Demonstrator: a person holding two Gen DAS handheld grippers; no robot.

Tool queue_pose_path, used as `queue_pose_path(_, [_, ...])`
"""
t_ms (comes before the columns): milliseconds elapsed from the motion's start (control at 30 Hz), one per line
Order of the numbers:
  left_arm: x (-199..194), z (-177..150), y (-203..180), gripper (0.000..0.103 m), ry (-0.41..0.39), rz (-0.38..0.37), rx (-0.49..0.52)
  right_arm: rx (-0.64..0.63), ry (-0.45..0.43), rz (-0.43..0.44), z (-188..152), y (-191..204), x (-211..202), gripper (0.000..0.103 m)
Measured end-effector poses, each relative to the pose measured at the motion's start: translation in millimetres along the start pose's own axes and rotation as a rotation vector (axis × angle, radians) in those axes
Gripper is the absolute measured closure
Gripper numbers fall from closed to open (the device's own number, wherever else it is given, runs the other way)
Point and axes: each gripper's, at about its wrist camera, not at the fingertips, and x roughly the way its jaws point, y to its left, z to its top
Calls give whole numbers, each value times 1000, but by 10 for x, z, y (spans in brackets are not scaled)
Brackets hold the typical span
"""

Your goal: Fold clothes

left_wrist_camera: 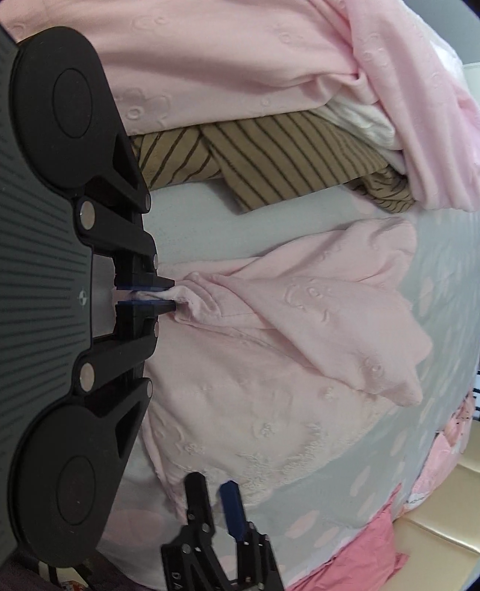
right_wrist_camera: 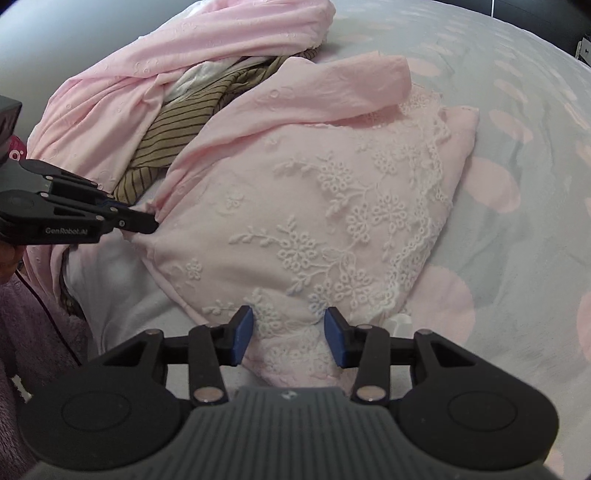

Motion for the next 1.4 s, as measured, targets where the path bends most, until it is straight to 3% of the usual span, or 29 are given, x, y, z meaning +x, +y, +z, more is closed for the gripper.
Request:
queue_pose_path(133, [-77, -50, 120, 100, 38, 19, -56, -18, 1, -15, -47, 4, -46, 57])
queue_pose_path(333, [-382, -26, 171, 93, -10, 2, -99, 4, 20, -7, -11, -21, -119, 57])
queue_pose_path(500, [-641, 150, 48, 80, -121, 22, -42, 15, -30, -48, 74, -41, -372, 57])
queue_pose_path(633, [-685, 340, -130, 77, -226, 1, 28, 70, -107, -110, 121, -109, -473, 57])
queue_pose_path(733, [-575, 465, -324, 76, -253, -35, 95, 131, -147, -124, 119, -146, -456, 57])
queue_pose_path(900, [-290, 613, -584, 76, -231, -53, 162, 86, -162, -157, 126, -80, -325, 51])
queue_pose_path(1067, [-28, 736, -712, 76, -190, -67, 203, 52, -201, -161, 182, -132, -292, 52])
queue_pose_path(1400, [387, 1125, -628, 76, -188, -40, 148, 70, -150, -81, 315, -295, -66, 50])
